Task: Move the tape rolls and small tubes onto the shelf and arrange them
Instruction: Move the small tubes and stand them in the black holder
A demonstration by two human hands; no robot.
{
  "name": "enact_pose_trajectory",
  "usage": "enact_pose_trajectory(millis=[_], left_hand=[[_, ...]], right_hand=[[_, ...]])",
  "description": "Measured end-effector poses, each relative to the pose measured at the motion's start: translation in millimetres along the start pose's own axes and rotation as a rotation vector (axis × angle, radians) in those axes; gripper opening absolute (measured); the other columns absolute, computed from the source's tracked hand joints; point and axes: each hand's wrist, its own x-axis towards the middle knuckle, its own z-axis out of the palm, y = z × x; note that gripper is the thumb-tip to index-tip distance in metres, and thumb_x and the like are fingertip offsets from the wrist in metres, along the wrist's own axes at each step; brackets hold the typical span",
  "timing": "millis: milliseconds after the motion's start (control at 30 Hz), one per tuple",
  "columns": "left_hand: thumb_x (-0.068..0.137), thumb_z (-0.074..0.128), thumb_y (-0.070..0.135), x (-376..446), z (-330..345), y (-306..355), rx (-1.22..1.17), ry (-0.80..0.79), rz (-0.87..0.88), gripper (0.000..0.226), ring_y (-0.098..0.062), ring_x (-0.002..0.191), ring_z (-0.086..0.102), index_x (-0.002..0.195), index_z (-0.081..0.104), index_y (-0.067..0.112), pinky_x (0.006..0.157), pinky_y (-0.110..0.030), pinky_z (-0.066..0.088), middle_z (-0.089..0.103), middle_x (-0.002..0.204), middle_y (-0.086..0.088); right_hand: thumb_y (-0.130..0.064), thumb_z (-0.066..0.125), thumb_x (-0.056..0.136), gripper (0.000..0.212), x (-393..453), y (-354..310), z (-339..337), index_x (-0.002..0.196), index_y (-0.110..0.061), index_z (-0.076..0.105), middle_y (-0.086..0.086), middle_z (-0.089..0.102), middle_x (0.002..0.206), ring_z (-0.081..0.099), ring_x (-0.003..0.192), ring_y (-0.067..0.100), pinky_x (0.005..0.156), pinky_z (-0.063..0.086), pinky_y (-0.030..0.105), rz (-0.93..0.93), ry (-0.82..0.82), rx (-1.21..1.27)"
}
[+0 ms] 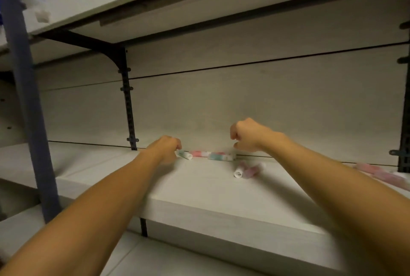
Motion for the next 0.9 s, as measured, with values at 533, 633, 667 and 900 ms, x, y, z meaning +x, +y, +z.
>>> enact_pose_trajectory(millis=[533, 633, 667, 900], left_hand=[[0.09, 0.069, 0.021, 84, 41, -54, -0.163, -0.092, 0.347, 0.027, -0.016, 0.097, 0.058, 0.118, 0.068, 0.021, 0.082, -0.027, 0.043, 0.067, 0.112, 0.001], [0.089, 0.071, 0.025, 87, 45, -62, -0.229, -0.102, 0.329, 0.019, -0.016, 0.09, 0.059, 0.107, 0.071, 0.021, 0.075, -0.024, 0.04, 0.066, 0.101, 0.003], [0.087, 0.073, 0.027, 87, 45, -66, -0.273, -0.102, 0.318, 0.017, -0.016, 0.09, 0.06, 0.104, 0.072, 0.024, 0.074, -0.024, 0.042, 0.067, 0.098, 0.004], [0.078, 0.084, 0.025, 85, 32, -85, -0.797, 0.131, 0.178, 0.018, -0.008, 0.064, 0.058, 0.093, 0.073, 0.023, 0.055, -0.011, 0.041, 0.067, 0.075, 0.007]], right_hand=[[-0.015, 0.062, 0.081, 0.031, 32, -30, 29, 0.111, -0.018, 0.069, 0.007, 0.067, 0.112, 0.06, 0.105, 0.027, 0.089, 0.052, 0.034, 0.2, 0.044, -0.015], [-0.012, 0.061, 0.084, 0.031, 51, -48, 39, 0.113, -0.016, 0.068, 0.008, 0.066, 0.114, 0.059, 0.106, 0.027, 0.087, 0.051, 0.031, 0.204, 0.041, -0.019], [-0.011, 0.061, 0.084, 0.031, 58, -54, 43, 0.114, -0.016, 0.067, 0.008, 0.065, 0.115, 0.059, 0.106, 0.027, 0.087, 0.051, 0.032, 0.208, 0.034, -0.021], [-0.071, 0.069, 0.073, 0.058, 106, -92, 79, 0.101, -0.021, 0.059, 0.005, 0.059, 0.104, 0.058, 0.09, 0.028, 0.081, 0.053, 0.035, 0.221, -0.023, -0.052]])
